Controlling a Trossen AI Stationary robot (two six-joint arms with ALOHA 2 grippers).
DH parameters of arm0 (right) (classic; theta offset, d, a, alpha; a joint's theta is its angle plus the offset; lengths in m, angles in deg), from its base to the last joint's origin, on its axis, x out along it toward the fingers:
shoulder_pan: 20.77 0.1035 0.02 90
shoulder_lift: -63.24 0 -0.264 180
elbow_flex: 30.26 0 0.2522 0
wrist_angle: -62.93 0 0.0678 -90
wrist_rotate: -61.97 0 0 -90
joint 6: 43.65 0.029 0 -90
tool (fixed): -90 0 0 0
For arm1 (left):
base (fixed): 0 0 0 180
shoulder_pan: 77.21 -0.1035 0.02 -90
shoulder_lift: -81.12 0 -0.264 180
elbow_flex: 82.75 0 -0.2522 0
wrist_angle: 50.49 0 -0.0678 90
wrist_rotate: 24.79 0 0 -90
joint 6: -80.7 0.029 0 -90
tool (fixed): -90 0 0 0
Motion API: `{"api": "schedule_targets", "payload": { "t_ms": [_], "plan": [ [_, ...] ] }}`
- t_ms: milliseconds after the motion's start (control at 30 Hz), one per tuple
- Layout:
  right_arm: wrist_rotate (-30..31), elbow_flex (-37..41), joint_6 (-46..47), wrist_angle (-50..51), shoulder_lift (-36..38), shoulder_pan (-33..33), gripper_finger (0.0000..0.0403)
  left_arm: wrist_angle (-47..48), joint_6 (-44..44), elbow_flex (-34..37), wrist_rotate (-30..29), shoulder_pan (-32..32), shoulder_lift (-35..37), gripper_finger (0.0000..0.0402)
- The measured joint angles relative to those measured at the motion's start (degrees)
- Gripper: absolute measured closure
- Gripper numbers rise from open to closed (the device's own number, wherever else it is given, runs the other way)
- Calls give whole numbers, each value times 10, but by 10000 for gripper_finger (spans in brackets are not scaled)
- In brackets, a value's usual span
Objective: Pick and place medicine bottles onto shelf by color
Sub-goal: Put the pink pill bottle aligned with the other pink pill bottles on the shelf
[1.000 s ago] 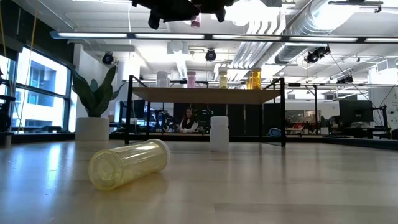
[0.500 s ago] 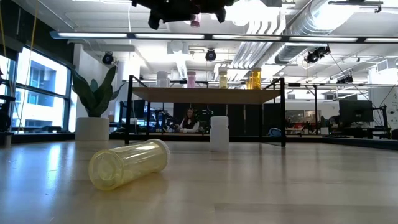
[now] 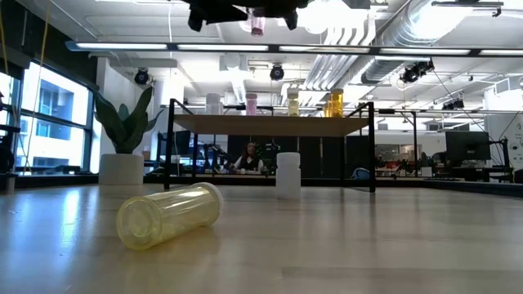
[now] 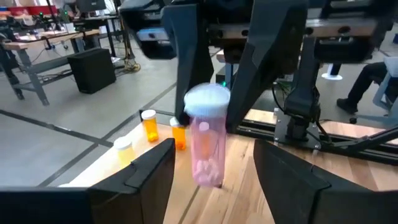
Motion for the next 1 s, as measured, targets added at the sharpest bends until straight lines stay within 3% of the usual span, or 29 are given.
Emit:
{"api": "schedule_targets", "payload": {
  "t_ms": [667, 1000],
  "plan": [
    [27, 4, -1, 15, 55, -57, 302, 56, 0, 0, -13, 0, 95, 192],
    [26, 146, 55, -146, 52, -53, 302, 102, 0, 0, -13, 0, 96, 192]
  ]
}}
